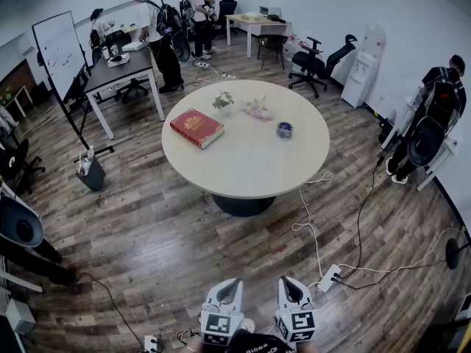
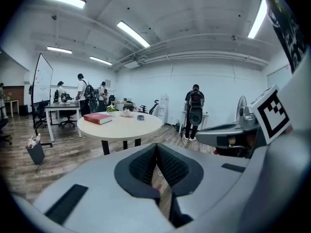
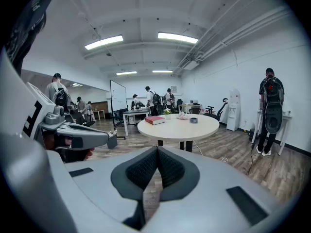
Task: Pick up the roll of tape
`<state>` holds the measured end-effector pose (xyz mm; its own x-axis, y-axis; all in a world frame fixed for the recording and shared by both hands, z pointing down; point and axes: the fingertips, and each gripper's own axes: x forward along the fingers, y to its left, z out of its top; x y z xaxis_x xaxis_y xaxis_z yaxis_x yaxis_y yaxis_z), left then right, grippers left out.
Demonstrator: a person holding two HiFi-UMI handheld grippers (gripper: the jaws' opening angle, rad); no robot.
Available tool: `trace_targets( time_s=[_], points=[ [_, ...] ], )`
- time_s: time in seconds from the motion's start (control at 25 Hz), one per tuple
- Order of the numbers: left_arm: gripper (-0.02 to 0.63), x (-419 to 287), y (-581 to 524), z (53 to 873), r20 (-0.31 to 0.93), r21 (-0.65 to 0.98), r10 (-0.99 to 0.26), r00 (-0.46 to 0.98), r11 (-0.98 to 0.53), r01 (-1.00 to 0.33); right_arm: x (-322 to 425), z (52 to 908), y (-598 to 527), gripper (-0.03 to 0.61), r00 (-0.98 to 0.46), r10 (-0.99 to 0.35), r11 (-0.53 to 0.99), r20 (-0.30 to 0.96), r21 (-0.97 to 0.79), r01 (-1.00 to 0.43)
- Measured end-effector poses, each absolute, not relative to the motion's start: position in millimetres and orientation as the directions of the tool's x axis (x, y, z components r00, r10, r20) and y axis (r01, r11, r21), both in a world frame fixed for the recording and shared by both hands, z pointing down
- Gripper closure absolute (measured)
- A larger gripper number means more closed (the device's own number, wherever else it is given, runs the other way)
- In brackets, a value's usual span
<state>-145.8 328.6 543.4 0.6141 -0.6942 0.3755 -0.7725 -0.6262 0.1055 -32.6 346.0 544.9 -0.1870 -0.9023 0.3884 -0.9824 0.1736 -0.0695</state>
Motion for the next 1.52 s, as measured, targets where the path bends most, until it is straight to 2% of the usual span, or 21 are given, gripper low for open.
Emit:
trace_targets(
  time_s=[0.36,0.6,0.64,0.72,0.76,0.88,1.04,1.08,1.52],
  points=[
    [0.594,-150,339,540,0.366,0.095,-0.681,0.634,-0.651,-0.753,-30,538,356,0.572,-0.140,-0.919,0.154,0.367,0.009,-0.988],
    [0.592,-148,334,535,0.340,0.091,-0.683,0.647,-0.661,-0.745,-23,529,355,0.569,-0.123,-0.940,0.121,0.319,-0.028,-0.992],
    [0.591,-149,334,533,0.333,0.092,-0.685,0.648,-0.661,-0.745,-23,527,355,0.544,-0.126,-0.941,0.123,0.315,-0.028,-0.992],
    [0.581,-149,334,531,0.322,0.091,-0.683,0.655,-0.667,-0.740,-24,525,354,0.434,-0.140,-0.940,0.139,0.310,-0.028,-0.990],
    [0.551,-149,335,531,0.318,0.089,-0.678,0.663,-0.675,-0.732,-25,524,353,0.405,-0.148,-0.940,0.147,0.309,-0.026,-0.989],
    [0.388,-152,336,533,0.312,0.096,-0.649,0.694,-0.706,-0.702,-32,525,356,0.314,-0.164,-0.937,0.167,0.309,-0.017,-0.986],
    [0.307,-159,333,529,0.296,0.105,-0.638,0.711,-0.718,-0.688,-42,522,353,0.251,-0.158,-0.937,0.170,0.311,0.011,-0.985],
    [0.271,-159,332,529,0.295,0.092,-0.634,0.715,-0.726,-0.682,-44,522,352,0.244,-0.157,-0.936,0.171,0.316,0.016,-0.985],
    [0.262,-161,306,534,0.321,0.078,-0.509,0.799,-0.826,-0.558,-57,524,326,0.244,-0.062,-0.946,0.080,0.319,0.045,-0.996]
  ],
)
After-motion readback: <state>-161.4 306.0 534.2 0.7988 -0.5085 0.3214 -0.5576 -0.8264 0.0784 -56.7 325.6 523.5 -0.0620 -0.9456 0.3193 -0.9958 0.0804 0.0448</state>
